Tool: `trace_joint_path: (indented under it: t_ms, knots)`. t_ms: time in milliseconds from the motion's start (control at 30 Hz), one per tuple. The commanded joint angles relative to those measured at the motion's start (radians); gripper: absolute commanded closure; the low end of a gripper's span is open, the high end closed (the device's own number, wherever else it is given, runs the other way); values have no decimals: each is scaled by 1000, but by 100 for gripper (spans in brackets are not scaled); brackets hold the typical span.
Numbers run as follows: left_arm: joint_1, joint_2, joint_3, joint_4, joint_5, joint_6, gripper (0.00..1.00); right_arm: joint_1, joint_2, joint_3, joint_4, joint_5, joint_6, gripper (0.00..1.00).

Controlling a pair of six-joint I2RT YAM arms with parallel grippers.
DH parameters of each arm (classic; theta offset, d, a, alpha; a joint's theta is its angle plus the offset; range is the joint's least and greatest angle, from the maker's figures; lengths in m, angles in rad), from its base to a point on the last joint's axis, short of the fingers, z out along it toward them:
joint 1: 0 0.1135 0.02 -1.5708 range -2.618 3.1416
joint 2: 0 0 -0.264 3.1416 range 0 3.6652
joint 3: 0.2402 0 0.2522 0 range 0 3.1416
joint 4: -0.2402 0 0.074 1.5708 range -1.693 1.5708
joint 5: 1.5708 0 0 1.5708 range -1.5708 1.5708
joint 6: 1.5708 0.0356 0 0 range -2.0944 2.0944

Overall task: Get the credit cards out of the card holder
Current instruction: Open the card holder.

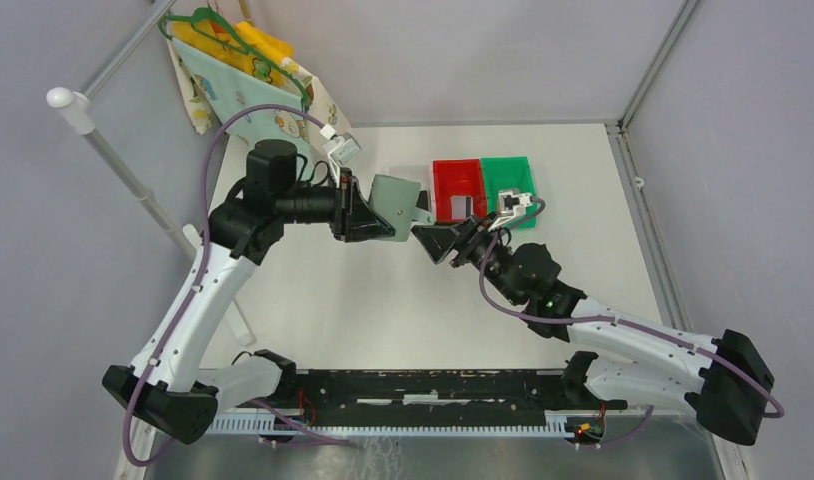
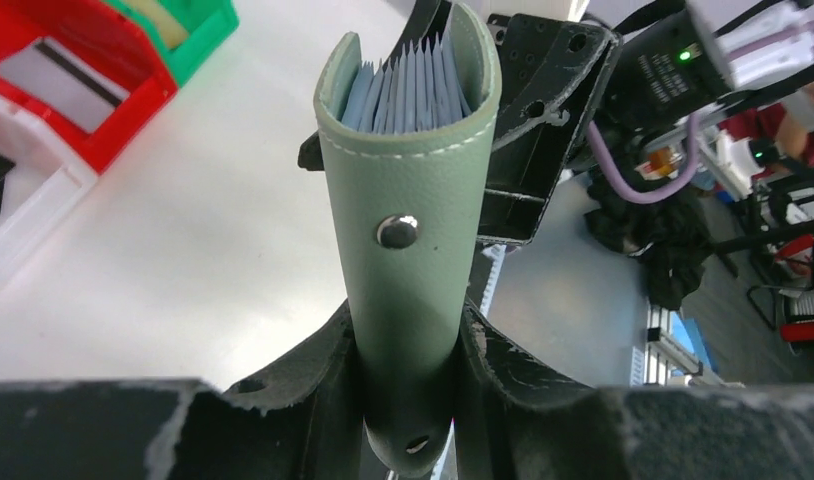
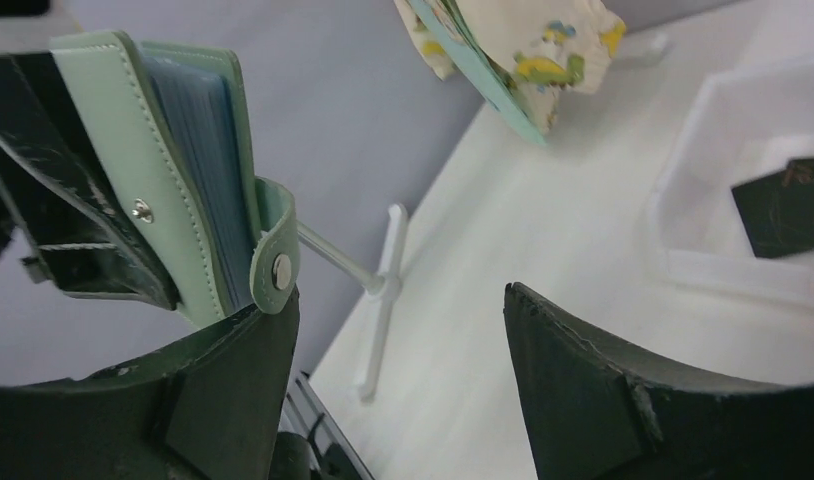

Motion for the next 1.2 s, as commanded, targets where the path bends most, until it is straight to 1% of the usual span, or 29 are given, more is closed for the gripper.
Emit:
trace_joint_path:
  t_ms: [0,167,300,400,533,667,767,967,1167]
  knots:
    - [1,-72,1,296,84,-238,98,-5,-44,-19,264,-6,22,20]
    - [2,-59,1,368,100,-328,98,-5,-30,6,347,3,59,21]
    - [1,-61,-8,379,101,-338,98,-6,-4,21,409,3,88,24]
    - [1,-66,-10,388,105,-352,98,-4,20,25,472,-36,70,24]
    - [2,-75,9,410,107,-373,98,-4,35,12,500,-43,73,24]
    - [2,-86,3,454,105,-413,98,-5,57,11,553,-27,110,22]
    - [1,-93,-5,469,105,-434,98,2,70,22,616,15,126,22]
    - [0,-105,-13,505,119,-469,98,26,87,27,705,160,138,33]
    - [1,-109,-26,516,118,-479,98,43,153,98,742,127,155,37]
